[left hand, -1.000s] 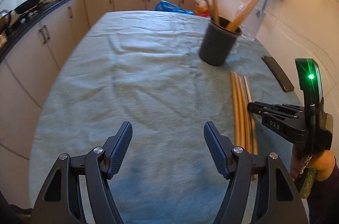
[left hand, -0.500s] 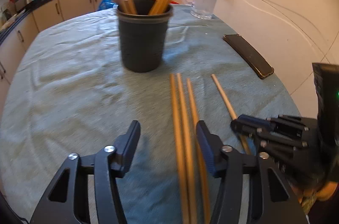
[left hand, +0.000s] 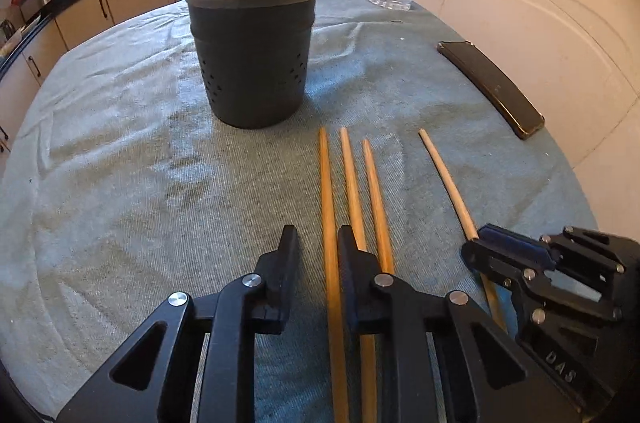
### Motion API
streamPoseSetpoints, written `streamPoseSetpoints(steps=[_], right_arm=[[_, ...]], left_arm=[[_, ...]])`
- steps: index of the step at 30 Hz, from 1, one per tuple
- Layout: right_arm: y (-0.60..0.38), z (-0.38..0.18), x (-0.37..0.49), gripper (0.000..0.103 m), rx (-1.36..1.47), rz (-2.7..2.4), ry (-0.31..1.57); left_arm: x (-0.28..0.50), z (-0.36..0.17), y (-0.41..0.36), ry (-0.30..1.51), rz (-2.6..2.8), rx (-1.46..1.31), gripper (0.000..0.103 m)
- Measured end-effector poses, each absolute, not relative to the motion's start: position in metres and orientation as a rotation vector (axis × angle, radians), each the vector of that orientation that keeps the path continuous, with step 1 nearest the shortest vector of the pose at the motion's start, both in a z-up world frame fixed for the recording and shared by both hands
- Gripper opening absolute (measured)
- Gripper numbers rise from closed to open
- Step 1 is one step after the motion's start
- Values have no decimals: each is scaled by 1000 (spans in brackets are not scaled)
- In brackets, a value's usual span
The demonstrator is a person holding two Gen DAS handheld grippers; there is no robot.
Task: Organize utensils
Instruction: 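Close the right tool on a wooden chopstick while the left tool grasps another, then lift both held chopsticks upright and carry them above the black cup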
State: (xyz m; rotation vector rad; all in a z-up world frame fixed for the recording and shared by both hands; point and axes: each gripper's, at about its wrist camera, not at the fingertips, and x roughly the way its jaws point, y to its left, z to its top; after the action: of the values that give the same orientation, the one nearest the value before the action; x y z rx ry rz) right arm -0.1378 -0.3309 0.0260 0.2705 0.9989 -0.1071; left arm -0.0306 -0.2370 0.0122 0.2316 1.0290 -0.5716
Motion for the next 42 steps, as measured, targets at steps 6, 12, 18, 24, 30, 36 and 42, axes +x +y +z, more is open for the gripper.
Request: streamPoseSetpoints(steps=[6, 12, 18, 24, 30, 36, 42], right_arm=[[-330, 27, -140, 10, 262, -106, 1034], [-327, 28, -165, 10, 256, -86, 1055], [-322, 31, -174, 12, 246, -106, 1077], [-329, 30, -159, 11, 241, -112, 1162], [-329, 28, -122, 12, 133, -136, 1233], [-331, 29, -97, 15, 90, -120, 1264], [-329, 29, -96, 13, 78, -97, 1239]], left_arm=[[-33, 16, -186, 1111, -461, 81, 7], [-54, 17, -129, 1141, -444, -46, 7], [-55, 17, -129, 1166, -427, -44, 7], [-44, 15, -143, 1193, -437, 31, 8], [-30, 13, -142, 1213, -480, 8, 8], [-26, 14, -140, 1223, -511, -6, 8], [-33, 14, -146, 1177, -504, 45, 8]])
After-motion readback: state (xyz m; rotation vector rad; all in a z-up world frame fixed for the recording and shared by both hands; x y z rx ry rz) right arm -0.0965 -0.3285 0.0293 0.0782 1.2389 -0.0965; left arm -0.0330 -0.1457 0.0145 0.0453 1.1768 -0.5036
